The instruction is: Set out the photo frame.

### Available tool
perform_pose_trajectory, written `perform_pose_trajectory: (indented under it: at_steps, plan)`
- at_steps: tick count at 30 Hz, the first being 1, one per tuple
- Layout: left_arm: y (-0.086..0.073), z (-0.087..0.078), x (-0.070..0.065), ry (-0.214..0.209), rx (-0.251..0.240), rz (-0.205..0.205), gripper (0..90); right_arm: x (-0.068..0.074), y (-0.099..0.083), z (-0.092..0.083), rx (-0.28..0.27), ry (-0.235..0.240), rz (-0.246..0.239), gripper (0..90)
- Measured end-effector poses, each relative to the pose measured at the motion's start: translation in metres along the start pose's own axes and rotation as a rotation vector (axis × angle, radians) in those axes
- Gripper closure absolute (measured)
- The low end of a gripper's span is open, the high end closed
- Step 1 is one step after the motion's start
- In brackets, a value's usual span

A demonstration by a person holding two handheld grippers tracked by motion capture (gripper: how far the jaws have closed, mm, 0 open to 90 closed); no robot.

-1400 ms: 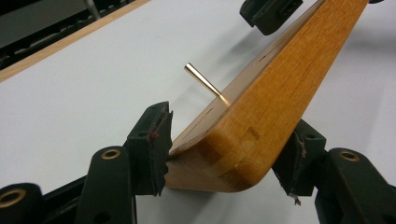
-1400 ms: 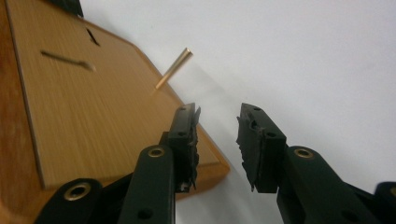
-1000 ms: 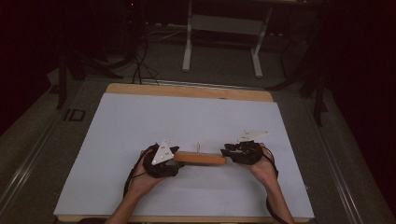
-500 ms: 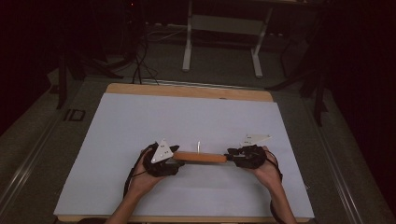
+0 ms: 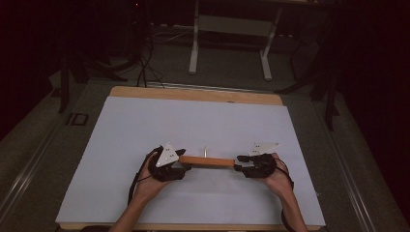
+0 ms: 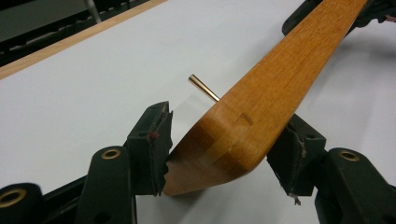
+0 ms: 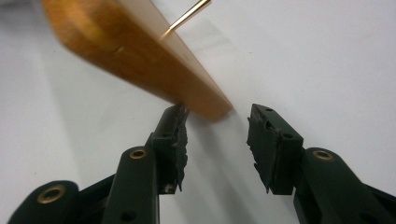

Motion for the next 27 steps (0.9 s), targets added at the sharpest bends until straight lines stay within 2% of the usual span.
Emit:
perform_pose_trajectory:
  at_steps: [6,12,20,27]
  plan:
    - [0.001,0.001,0.001,0.0,-0.005,-0.005,43.4,0.007,0.002,0.001,-0.002,0.031,-0.038,51.7]
    - [0.001,0.001,0.002,-0.002,-0.006,-0.01,43.7,0.014,0.013,0.005,-0.048,0.035,-0.067,45.7]
    - [0.0,0.003,0.005,-0.017,-0.007,-0.019,43.9,0.014,0.021,0.015,-0.097,0.033,-0.062,46.8]
    - [-0.005,0.01,0.009,-0.023,0.019,-0.026,44.4,0.011,0.017,0.026,-0.086,0.04,-0.044,50.6]
Point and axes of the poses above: each handheld gripper's, and its own axes: z roughly forward along the jaws, y roughly out of its top, x roughly to its left, the point moved 4 cm from there along z, roughly forward along the jaws, and after that the axes turned 1 degree about -z, right-handed, at the moved point
